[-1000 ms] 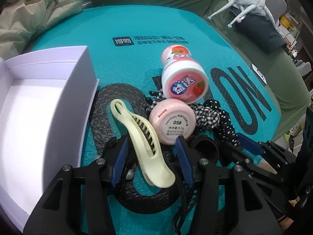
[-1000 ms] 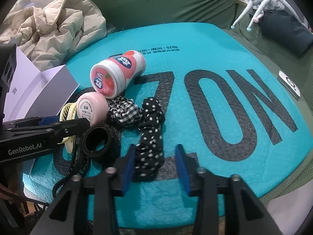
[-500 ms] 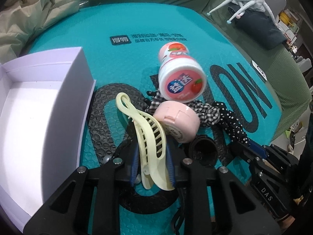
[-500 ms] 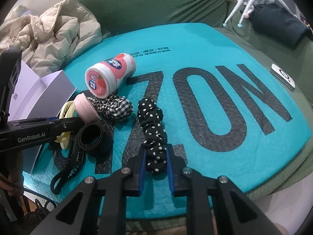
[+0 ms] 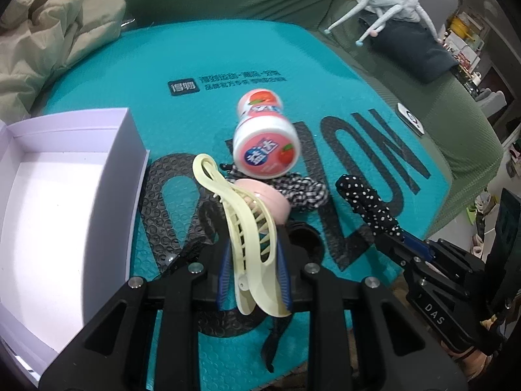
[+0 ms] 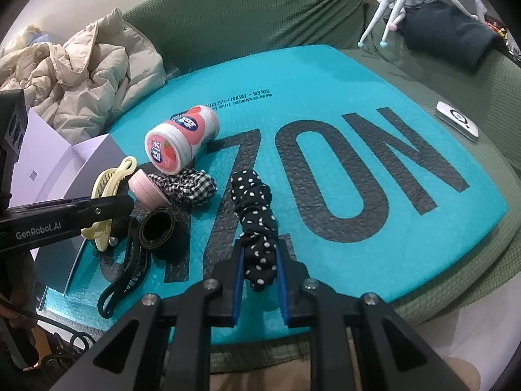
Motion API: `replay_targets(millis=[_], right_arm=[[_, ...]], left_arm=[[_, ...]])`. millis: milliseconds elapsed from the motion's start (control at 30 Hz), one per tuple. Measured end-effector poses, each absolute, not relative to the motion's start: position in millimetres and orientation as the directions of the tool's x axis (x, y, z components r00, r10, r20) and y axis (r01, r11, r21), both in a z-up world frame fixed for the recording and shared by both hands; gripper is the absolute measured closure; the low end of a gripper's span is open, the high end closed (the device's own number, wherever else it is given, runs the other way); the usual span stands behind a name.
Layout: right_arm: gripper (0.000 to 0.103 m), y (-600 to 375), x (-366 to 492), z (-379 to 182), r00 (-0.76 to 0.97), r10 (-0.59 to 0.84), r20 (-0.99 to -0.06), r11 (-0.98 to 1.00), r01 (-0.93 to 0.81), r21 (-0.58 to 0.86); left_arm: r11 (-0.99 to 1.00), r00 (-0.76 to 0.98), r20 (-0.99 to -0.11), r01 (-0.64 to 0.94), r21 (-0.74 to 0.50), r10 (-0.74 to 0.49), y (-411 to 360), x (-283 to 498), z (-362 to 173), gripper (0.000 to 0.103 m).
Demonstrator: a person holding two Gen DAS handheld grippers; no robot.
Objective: Organize objects
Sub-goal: 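Lift the cream claw clip with the left tool while the right tool grasps the polka-dot scrunchie, then carry the claw clip and polka-dot scrunchie with both tools into the lavender box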
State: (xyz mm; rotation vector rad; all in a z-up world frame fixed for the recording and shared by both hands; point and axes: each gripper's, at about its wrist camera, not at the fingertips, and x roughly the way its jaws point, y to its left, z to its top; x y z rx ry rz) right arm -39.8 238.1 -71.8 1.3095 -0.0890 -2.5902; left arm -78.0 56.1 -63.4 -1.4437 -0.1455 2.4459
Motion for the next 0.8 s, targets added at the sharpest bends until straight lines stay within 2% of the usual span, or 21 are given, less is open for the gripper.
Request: replay_targets(millis=[433, 800], right_arm=[[0.086, 242, -23, -52, -0.606, -0.242, -0.758, -0.969, 0.183, 0.163], [0.086, 218, -8, -37, -0.616, -0.273, -0.739, -0.957, 0.25, 0.145]], left_arm=[[-0.953, -0.483, -0.826, -0.218, -0.209, 0.292, 53, -62, -45, 0.08], [-0.963, -0.521, -0.813, -0.197, -0.183, 0.261, 35, -39, -33, 0.08]])
